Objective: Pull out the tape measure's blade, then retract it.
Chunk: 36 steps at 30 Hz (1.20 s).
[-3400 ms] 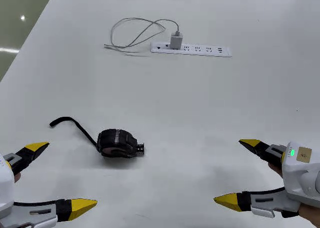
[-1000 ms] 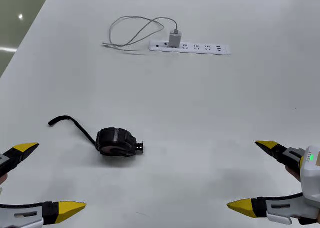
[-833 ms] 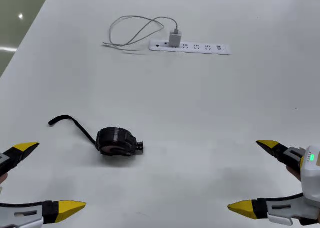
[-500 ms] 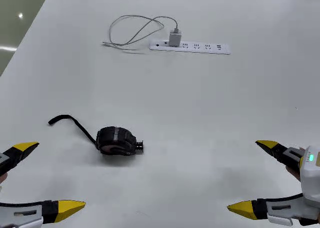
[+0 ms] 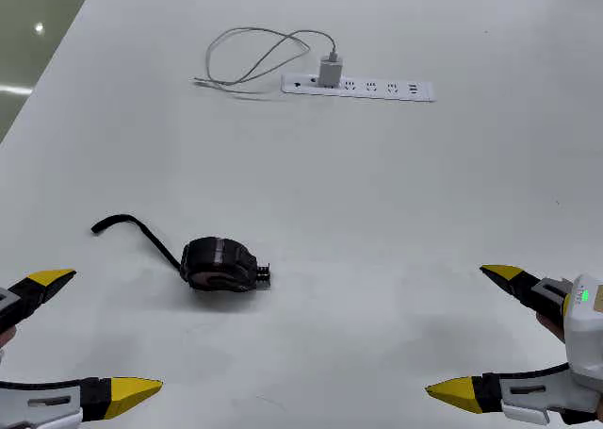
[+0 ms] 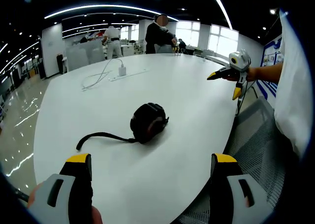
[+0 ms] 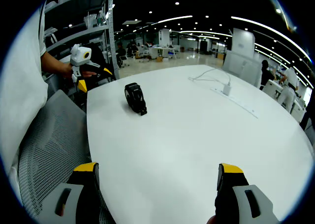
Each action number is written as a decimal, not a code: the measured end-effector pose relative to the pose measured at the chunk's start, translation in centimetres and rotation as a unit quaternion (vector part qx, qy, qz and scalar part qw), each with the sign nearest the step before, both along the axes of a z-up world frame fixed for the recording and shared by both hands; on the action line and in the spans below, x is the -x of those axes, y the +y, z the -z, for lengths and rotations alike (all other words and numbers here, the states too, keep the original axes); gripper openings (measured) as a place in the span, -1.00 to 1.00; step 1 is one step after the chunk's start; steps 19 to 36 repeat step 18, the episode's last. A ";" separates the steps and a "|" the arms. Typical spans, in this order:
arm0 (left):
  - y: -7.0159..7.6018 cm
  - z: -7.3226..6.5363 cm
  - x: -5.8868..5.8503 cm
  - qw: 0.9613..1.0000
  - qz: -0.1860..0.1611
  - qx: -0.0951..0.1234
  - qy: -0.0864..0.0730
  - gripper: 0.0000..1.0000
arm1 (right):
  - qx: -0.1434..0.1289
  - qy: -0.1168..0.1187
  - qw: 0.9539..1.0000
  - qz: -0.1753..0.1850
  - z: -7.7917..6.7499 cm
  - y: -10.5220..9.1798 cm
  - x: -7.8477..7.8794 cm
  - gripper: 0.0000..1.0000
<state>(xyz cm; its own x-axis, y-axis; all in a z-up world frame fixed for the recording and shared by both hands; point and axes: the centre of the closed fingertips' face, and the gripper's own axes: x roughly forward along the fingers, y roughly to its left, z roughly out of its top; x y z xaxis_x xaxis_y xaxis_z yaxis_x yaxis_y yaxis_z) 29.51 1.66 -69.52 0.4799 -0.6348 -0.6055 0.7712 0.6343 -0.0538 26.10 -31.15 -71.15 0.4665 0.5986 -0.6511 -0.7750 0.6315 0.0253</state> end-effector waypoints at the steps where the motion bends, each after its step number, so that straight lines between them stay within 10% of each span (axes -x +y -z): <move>1: 0.0 0.1 -0.1 1.000 -0.002 -0.002 0.000 0.94 | 0.000 0.000 1.000 0.000 0.1 0.0 0.0 0.98; 36: 0.1 0.2 -0.1 1.000 -0.005 0.005 0.006 0.96 | -0.001 0.001 1.000 0.001 0.1 0.0 0.1 0.98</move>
